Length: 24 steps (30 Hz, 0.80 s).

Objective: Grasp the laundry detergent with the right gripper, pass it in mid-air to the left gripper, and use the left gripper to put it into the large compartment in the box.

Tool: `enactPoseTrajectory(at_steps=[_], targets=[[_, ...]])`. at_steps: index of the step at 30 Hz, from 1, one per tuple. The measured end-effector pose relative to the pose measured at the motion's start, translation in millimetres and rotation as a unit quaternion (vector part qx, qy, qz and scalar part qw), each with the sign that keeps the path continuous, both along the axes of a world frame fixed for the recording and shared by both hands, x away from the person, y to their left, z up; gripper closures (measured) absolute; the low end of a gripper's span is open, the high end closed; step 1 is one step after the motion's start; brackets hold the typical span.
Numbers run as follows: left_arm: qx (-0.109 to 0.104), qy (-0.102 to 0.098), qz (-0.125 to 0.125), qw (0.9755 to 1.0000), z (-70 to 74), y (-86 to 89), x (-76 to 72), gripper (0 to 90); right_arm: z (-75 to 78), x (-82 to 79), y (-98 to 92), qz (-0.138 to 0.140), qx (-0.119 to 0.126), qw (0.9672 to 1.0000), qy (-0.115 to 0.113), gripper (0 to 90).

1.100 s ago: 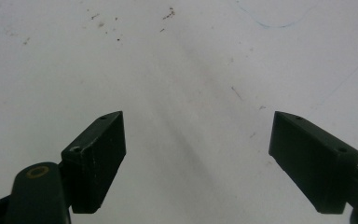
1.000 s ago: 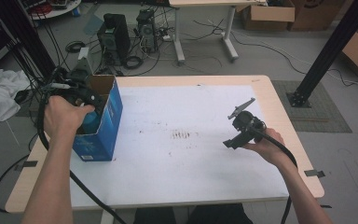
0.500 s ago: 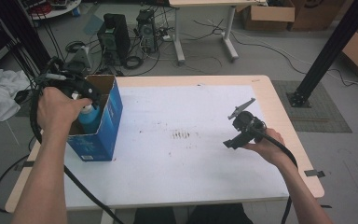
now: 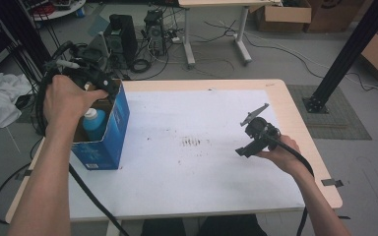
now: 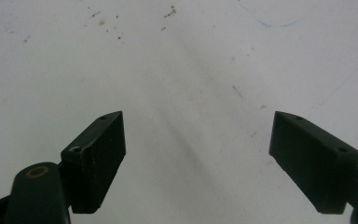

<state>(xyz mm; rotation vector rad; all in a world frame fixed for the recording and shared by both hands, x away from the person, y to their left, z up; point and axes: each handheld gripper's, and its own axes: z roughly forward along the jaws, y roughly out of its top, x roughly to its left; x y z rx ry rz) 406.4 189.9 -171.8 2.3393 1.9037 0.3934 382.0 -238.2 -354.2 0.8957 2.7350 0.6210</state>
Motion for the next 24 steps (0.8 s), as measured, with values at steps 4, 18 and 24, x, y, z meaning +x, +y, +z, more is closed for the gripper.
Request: enactPoseTrajectory(at_steps=[4, 18, 24], targets=[[-0.003, -0.007, -0.031, 0.9995, 7.7, -18.3, 1.9, 17.6, -0.5, -0.3, -1.8, -0.002, -0.001, 1.0, 0.001, 18.2], [0.012, -0.006, -0.147, 0.989, 23.4, -87.5, 10.4, 16.0, 1.7, -1.5, -13.4, -0.014, -0.004, 0.9999, 0.001, 18.2], [0.001, -0.001, -0.189, 0.9819, 14.2, -117.3, 9.2, 15.9, 2.2, -1.9, -16.5, -0.018, -0.007, 0.9998, 0.002, 18.1]])
